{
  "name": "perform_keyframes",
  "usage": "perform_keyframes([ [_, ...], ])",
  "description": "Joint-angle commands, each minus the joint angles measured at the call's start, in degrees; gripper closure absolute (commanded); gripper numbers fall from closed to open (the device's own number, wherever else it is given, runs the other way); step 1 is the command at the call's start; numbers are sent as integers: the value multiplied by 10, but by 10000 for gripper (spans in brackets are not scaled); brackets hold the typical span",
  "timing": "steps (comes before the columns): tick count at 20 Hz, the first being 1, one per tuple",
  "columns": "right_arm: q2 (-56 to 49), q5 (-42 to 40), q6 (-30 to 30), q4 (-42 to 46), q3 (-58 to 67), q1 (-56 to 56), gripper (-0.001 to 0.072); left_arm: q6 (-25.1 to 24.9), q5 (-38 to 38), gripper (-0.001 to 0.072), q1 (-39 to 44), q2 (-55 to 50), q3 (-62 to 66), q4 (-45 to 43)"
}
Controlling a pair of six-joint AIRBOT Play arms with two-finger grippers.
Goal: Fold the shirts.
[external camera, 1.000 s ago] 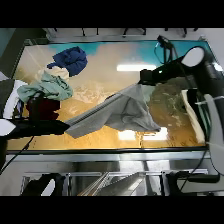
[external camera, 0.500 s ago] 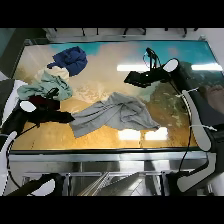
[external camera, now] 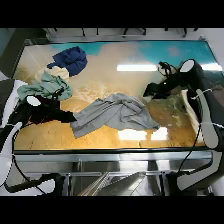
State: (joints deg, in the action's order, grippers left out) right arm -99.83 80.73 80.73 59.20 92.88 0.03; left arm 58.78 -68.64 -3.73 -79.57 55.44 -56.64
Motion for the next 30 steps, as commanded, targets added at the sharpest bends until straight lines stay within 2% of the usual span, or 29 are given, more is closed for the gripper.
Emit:
perform_keyframes([
  [1, -35, -29, -10, -6, -12, -22, 10, -2, -28, 696, 0, -3, 10, -8],
  [4, -66, -47, -28, -24, -12, -63, 10, -2, -34, 696, 0, -3, 10, -9],
  [7, -71, -103, -29, -23, -12, -83, 24, -2, -38, 696, 0, -3, 10, -8],
  [9, -71, -118, -28, -24, -12, -83, 221, -2, -43, 696, 0, -3, 10, -8],
  [10, -71, -113, -28, -24, -12, -83, 381, -2, -45, 696, 0, -3, 10, -8],
  [11, -70, -100, -36, -26, -12, -83, 685, -2, -47, 696, 0, -3, 10, -8],
  [15, -17, -25, -41, -21, -12, -71, 688, 4, -61, 696, -1, -1, 11, -9],
  [18, 77, 20, -28, 44, -12, -52, 688, 6, -63, 696, -10, 42, 10, -9],
  [20, 161, 52, -9, 85, -12, -39, 688, 19, -67, 696, -25, 94, 9, -9],
  [25, 397, 81, 35, 123, -9, -23, 689, 47, -120, 696, -50, 273, -51, -8],
  [27, 464, 139, 40, 169, 7, -23, 689, 89, -144, 696, -40, 360, -70, -9],
  [30, 532, 217, 48, 265, 53, -23, 689, 144, -204, 696, -20, 466, -27, -10],
])
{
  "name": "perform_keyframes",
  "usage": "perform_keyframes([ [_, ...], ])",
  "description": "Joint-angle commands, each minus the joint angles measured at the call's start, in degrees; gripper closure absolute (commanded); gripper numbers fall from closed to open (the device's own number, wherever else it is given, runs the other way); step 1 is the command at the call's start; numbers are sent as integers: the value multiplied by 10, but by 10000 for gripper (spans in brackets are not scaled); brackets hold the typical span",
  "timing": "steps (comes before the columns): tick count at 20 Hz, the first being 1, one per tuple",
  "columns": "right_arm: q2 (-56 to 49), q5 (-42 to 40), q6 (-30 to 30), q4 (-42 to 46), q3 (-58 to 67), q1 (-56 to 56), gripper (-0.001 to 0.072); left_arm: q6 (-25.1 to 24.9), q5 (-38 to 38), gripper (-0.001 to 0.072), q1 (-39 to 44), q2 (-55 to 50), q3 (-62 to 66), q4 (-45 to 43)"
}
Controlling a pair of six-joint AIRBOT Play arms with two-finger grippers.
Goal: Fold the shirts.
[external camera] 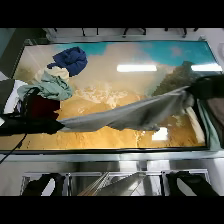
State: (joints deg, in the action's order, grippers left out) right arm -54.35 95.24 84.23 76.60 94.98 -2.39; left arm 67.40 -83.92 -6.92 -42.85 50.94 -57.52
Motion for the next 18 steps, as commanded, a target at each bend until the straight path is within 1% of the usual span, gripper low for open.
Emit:
perform_keyframes([
  [1, 92, 73, 14, 101, 54, 2, 689, 83, -74, 696, 18, 124, 45, 0],
  [4, 95, 68, 13, 115, 147, 2, 689, 164, -133, 696, 38, 172, 129, 0],
  [6, 62, 53, 10, 115, 213, 2, 689, 214, -141, 696, 62, 177, 179, 0],
  [7, 38, 45, 2, 115, 237, 2, 689, 229, -141, 696, 75, 167, 197, 0],
  [8, 14, 27, -9, 118, 245, 2, 689, 229, -140, 696, 89, 152, 205, -2],
  [10, -40, -5, -15, 123, 233, 2, 688, 225, -118, 696, 123, 102, 193, -51],
  [11, -73, -14, -8, 123, 212, 2, 688, 220, -98, 696, 143, 79, 171, -77],
  [12, -106, -19, 3, 120, 183, 2, 688, 205, -80, 696, 164, 54, 135, -100],
  [14, -169, -41, 22, 105, 115, 1, 688, 182, -37, 696, 197, 4, 47, -126],
  [15, -202, -66, 29, 84, 77, 1, 687, 164, -6, 696, 205, -22, 5, -126],
  [17, -269, -131, 25, 11, 24, 1, 688, 120, 58, 696, 204, -83, -54, -124],
  [18, -303, -163, 5, -30, 14, 1, 687, 91, 87, 696, 193, -118, -70, -124],
])
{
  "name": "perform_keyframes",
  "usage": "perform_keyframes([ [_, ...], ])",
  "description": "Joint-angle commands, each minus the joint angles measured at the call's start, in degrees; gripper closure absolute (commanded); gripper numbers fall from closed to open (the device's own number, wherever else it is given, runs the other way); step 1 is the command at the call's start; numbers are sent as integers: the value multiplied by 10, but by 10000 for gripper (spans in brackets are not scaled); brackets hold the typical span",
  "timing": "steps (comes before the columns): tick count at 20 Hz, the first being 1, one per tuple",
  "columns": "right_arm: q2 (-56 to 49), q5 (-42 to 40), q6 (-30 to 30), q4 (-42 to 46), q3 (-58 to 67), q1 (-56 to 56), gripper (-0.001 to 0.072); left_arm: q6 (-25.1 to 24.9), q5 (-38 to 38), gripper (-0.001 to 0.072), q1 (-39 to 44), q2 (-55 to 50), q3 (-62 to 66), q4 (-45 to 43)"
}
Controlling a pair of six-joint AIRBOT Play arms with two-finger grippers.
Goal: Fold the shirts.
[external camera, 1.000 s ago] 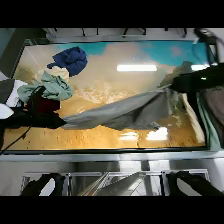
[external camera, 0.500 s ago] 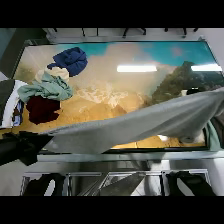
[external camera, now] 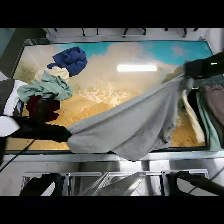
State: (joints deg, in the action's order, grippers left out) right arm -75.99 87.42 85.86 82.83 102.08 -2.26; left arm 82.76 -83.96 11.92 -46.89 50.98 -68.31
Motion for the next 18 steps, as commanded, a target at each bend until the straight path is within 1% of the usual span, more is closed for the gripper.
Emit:
perform_keyframes([
  [1, -123, -117, -42, -138, -58, -1, 687, -89, 115, 696, -11, -115, -79, -16],
  [3, -181, -178, -108, -203, -58, -3, 687, -136, 153, 696, -49, -188, -75, -4],
  [4, -203, -207, -122, -214, -58, -4, 687, -150, 158, 696, -68, -221, -65, 4],
  [7, -241, -263, -122, -215, -58, -5, 687, -164, 153, 695, -113, -298, -19, 30],
  [9, -250, -301, -122, -216, -58, -5, 687, -182, 147, 695, -129, -338, 15, 58],
  [11, -250, -328, -122, -225, -58, -5, 688, -187, 143, 695, -134, -362, 45, 81],
  [13, -250, -341, -122, -240, -58, -4, 688, -202, 137, 693, -134, -374, 75, 96],
  [14, -250, -336, -122, -246, -58, -4, 654, -203, 137, 487, -134, -374, 90, 102],
  [15, -249, -323, -119, -253, -58, -4, 259, -191, 132, 83, -134, -374, 108, 98],
  [16, -247, -300, -108, -250, -57, -3, 12, -179, 118, -3, -136, -374, 124, 87],
  [18, -233, -215, -109, -243, -56, 10, 12, -165, 73, -2, -157, -361, 145, 47],
])
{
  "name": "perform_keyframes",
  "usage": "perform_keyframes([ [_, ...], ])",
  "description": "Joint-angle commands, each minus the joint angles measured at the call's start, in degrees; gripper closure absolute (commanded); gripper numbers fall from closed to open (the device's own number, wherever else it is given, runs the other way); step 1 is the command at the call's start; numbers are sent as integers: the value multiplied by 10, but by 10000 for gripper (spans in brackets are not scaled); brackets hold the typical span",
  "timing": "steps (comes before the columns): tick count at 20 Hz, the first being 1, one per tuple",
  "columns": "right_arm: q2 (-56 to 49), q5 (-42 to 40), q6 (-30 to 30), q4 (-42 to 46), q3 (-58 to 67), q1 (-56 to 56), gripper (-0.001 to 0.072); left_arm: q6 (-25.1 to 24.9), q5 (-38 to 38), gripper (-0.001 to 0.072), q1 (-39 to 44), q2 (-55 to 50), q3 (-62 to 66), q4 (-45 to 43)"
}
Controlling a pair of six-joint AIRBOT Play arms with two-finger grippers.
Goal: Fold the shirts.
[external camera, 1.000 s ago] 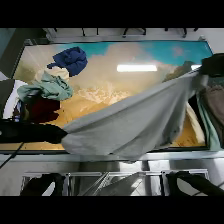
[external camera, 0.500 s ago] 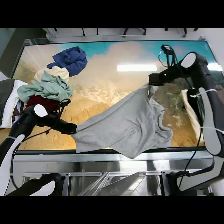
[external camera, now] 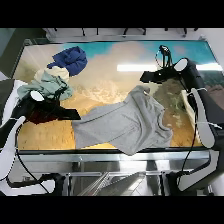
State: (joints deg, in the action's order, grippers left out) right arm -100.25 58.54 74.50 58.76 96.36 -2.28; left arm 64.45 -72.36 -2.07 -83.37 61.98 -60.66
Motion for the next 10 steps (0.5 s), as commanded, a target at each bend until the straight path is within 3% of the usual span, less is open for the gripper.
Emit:
perform_keyframes([
  [1, 20, 127, 9, 2, 1, 22, 13, 34, -49, -2, -35, 25, 25, -44],
  [4, 60, 268, 17, 1, -3, 59, 13, 38, -56, -1, -101, 133, -112, -33],
  [5, 77, 272, 17, -2, -5, 68, 13, 38, -53, 0, -115, 168, -165, -19],
  [7, 108, 253, 18, -21, -6, 75, 13, 19, -44, 113, -122, 215, -254, 8],
  [10, 144, 234, 18, -76, -6, 75, 13, -1, -33, 114, -109, 225, -322, 8],
])
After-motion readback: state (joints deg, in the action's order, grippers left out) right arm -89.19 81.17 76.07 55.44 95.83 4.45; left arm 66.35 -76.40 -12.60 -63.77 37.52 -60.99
